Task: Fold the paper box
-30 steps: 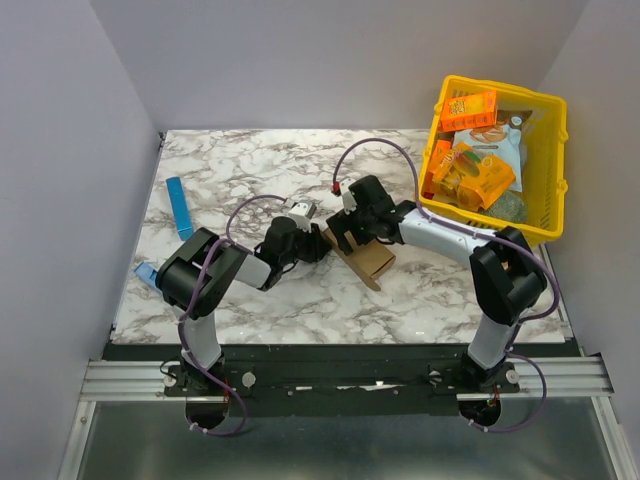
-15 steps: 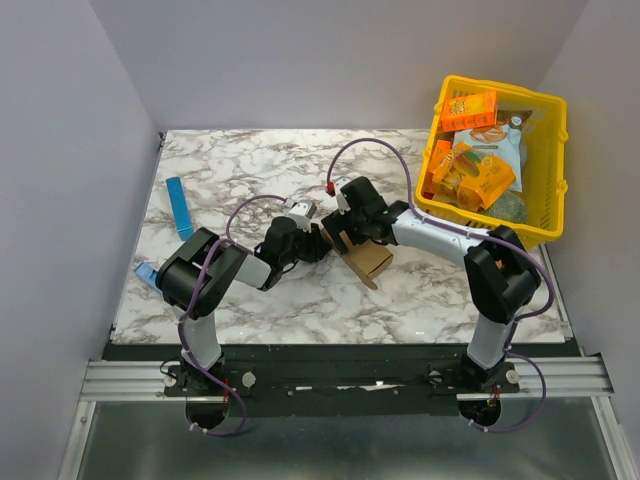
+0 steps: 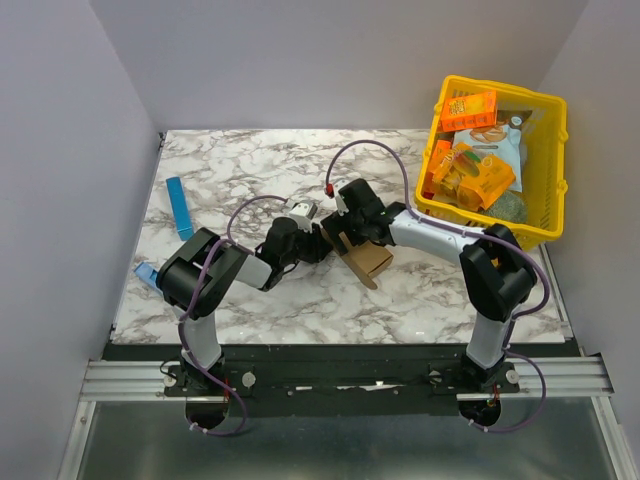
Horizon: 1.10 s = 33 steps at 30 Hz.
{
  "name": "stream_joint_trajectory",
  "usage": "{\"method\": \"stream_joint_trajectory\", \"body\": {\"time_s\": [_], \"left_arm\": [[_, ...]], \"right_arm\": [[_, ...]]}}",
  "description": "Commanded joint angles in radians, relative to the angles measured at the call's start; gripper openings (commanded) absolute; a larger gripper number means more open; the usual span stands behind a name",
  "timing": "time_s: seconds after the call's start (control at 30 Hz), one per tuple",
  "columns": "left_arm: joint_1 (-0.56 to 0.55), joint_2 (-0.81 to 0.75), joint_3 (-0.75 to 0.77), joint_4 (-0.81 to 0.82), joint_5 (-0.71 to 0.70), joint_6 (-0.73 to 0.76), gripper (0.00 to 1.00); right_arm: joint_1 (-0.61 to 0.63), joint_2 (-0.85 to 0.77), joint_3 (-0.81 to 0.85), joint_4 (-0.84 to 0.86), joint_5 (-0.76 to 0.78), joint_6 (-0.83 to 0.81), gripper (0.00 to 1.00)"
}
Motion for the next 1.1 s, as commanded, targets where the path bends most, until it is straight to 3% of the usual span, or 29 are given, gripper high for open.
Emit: {"method": "stream_joint_trajectory", "body": {"time_s": [0.0,0.1,0.27,0.47,0.67,0.8,1.07], "left_arm": [[-0.032,-0.005,0.019,0.055,0.044,-0.014,0.37],[-0.027,-0.032,0.016,0.041,0.047,-0.017,0.38],[0.019,-0.129,-0.047,0.038,0.036,-0.054,0.62],[0.045,-0.357,-0.188,-0.004,0.018,-0.063,0.85],[0.059,-0.685,-0.294,-0.158,-0.018,-0.083,0.92],[0.068,-0.923,-0.310,-0.365,-0.022,-0.063,0.98],[0.075,-1.144,-0.310,-0.576,0.079,-0.137,0.99]], "right_arm": [[0.046,0.101,-0.047,-0.125,-0.134,0.044,0.99],[0.046,0.121,-0.059,-0.123,-0.119,0.038,0.92],[0.046,0.092,-0.088,-0.125,-0.122,0.038,0.77],[0.047,0.006,-0.090,-0.169,-0.215,0.043,0.72],[0.042,-0.089,-0.094,-0.227,-0.430,0.021,0.68],[0.019,-0.110,-0.101,-0.250,-0.597,-0.019,0.68],[-0.072,-0.046,-0.036,-0.293,-0.958,-0.120,0.66]]}}
